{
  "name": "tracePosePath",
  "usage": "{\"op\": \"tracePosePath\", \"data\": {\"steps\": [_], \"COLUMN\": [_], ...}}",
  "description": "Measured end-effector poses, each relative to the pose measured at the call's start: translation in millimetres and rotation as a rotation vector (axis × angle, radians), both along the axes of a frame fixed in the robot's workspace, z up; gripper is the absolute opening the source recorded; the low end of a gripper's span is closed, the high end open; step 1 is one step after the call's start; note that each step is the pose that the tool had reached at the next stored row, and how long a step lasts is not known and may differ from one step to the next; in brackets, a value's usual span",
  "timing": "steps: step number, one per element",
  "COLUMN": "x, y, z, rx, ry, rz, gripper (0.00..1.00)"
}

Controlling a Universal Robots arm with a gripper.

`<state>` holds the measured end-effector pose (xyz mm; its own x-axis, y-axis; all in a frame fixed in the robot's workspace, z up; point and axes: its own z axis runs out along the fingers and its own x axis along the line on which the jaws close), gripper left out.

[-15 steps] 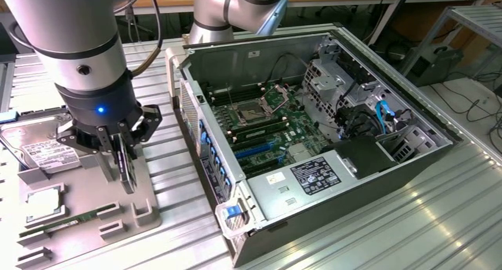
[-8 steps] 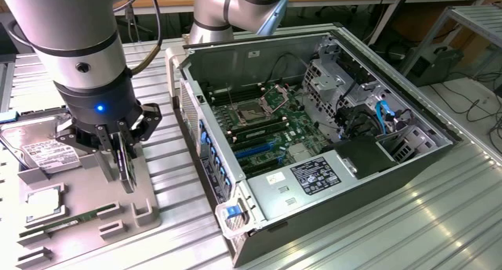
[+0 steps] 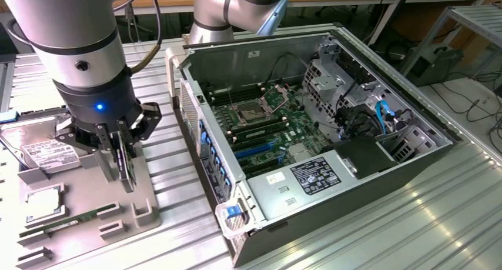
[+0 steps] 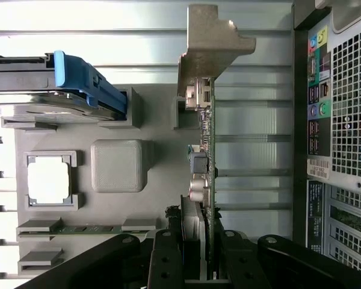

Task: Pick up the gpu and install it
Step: 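Pick up the gpu and move the gpu toward the slot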

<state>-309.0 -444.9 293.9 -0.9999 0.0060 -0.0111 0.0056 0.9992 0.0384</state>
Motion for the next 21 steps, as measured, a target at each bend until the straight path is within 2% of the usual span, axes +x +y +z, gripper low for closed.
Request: {"op": "tracePosePath", "data": {"steps": [12, 21], "x": [0.0, 0.0], "y": [0.0, 0.0], "z": [5.2, 16.6], "rx": [0.0, 0.0], "ry": [0.0, 0.0001], "rz": [0.0, 0.0], "gripper": [0.28, 0.28]}}
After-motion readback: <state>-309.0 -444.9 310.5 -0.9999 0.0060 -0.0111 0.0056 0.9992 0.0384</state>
